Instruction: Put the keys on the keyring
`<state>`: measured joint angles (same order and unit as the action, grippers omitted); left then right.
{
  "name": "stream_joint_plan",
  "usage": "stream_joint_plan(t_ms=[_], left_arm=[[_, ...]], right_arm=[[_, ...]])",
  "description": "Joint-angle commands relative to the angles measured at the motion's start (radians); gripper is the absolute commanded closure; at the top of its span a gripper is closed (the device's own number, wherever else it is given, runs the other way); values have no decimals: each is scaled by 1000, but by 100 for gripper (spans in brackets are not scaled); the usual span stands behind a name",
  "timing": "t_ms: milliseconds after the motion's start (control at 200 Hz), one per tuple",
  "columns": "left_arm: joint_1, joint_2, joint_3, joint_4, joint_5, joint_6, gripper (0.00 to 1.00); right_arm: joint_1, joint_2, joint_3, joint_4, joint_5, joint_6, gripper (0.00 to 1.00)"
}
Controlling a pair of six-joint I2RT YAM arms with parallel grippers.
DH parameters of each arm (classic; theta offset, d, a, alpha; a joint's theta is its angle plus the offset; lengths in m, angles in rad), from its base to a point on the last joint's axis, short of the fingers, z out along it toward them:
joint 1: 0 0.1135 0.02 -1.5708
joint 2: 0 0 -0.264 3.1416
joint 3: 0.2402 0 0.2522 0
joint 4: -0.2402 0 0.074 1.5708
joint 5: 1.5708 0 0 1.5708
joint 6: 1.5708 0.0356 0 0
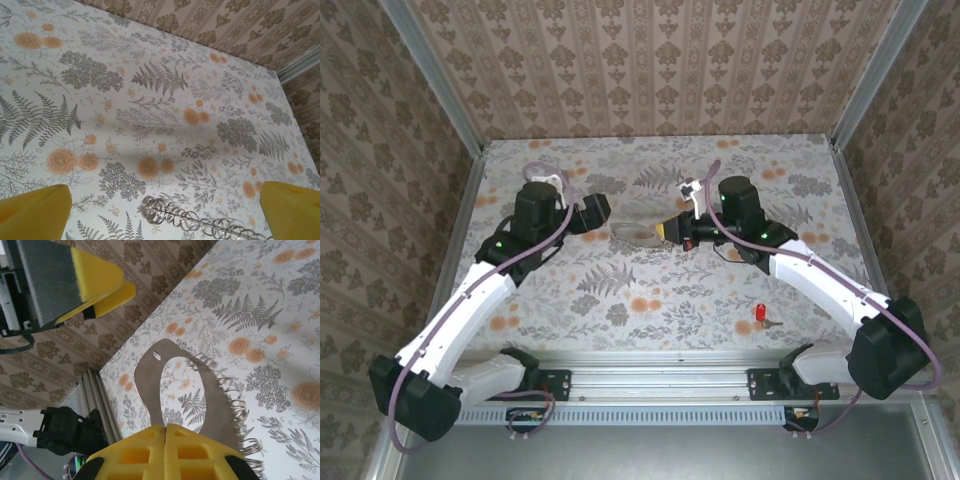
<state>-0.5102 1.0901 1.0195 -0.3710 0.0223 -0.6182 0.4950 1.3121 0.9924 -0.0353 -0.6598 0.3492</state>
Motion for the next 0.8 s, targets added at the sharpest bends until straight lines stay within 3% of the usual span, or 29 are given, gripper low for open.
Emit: stream_joint_plan(t_ms=[0, 380, 530, 795], left_arm=[[-7, 45, 44, 24, 1, 50, 2], [-7, 258, 165, -30, 51, 131, 1], [-7, 265, 112, -76, 115, 128, 2], [-50, 162, -72, 18, 354, 99, 11]], right_arm=[[-4, 10, 53, -23, -22, -31, 100], [23, 64, 106, -99, 15, -81, 100], [24, 72, 133, -113, 67, -87, 100], [49, 177, 230, -206, 210, -119, 100]])
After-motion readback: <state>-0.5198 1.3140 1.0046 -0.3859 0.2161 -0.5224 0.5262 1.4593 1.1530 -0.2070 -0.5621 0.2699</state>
